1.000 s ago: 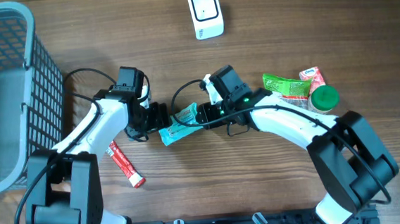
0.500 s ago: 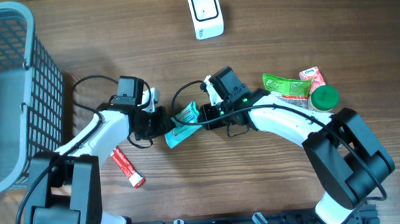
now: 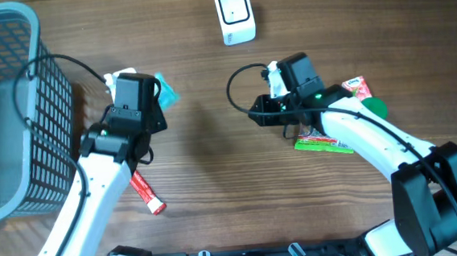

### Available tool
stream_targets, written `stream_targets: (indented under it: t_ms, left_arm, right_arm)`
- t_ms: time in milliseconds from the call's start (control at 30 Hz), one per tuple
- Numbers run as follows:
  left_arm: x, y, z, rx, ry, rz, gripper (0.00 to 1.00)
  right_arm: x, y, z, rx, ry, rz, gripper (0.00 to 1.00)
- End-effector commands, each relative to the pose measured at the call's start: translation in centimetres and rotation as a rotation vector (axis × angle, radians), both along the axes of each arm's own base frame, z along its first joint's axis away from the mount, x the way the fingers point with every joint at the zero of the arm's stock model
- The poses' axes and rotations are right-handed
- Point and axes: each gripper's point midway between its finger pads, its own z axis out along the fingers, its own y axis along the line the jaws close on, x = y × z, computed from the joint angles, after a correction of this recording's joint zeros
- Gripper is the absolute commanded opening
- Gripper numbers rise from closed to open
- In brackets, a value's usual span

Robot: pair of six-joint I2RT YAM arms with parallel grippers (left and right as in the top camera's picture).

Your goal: Scan the item barcode

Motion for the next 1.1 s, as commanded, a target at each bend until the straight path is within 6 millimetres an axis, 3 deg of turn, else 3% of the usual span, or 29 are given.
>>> stream_targets:
  t_ms: [0, 133, 300, 367, 500, 567, 600, 633, 733, 833, 900, 967, 1033, 1067]
  left_arm:
    - [-0.3, 3.4, 1.9, 0.317, -0.078, 0.178, 0.04]
    - [0.2, 1.4, 1.5, 0.61, -0.102, 0.146, 0.04]
    - [0.4, -5.3, -5.7, 0.8, -0.002, -0.09, 0.04]
    - [0.0, -7.3, -7.1, 0.901, -0.012, -0.161, 0.04]
    - [-1.6, -11.5, -8.4, 0.896, -0.045, -0.293, 0.05]
    - [-2.8, -13.5, -9.5, 0.845, -0.022, -0.367, 0.17]
    - [-3.6, -14.6, -10.2, 0.809, -0.002, -0.412, 0.34]
    - [-4.4, -15.5, -10.7, 0.786, 0.011, -0.448, 0.41]
    - [-6.4, -17.6, -12.1, 0.68, 0.077, -0.536, 0.48]
    - [-6.1, -18.8, -8.6, 0.54, 0.015, -0.522, 0.56]
    - [-5.0, -19.6, -4.7, 0.32, -0.047, -0.486, 0.7]
    - [-3.7, -19.2, -2.5, 0.113, -0.056, -0.45, 0.66]
    - [-1.7, -17.1, -2.7, -0.059, 0.008, -0.383, 0.27]
    - [-0.9, -15.9, -3.7, -0.13, 0.06, -0.349, 0.16]
  right_arm:
    - [0.3, -1.9, 0.2, 0.01, 0.035, -0.03, 0.28]
    - [1.0, -3.7, 1.1, 0.109, 0.061, -0.048, 0.27]
    - [2.0, -6.5, 1.9, 0.185, 0.046, -0.071, 0.27]
    - [2.3, -7.3, 1.9, 0.185, 0.046, -0.093, 0.27]
    - [2.5, -7.9, 1.9, 0.185, 0.046, -0.109, 0.27]
    - [2.5, -7.9, 1.9, 0.185, 0.045, -0.109, 0.28]
    - [2.5, -7.9, 1.9, 0.184, 0.045, -0.11, 0.3]
    - [2.5, -7.9, 1.9, 0.184, 0.045, -0.11, 0.32]
    - [2.5, -7.9, 1.9, 0.184, 0.045, -0.11, 0.33]
    - [2.5, -7.9, 1.9, 0.184, 0.045, -0.11, 0.34]
    - [2.3, -7.9, 1.8, 0.183, 0.053, -0.11, 0.35]
    - [2.0, -8.1, 1.4, 0.167, 0.068, -0.116, 0.35]
    - [1.5, -8.2, 1.1, 0.154, 0.077, -0.101, 0.34]
    - [1.4, -8.2, 1.0, 0.154, 0.083, -0.101, 0.34]
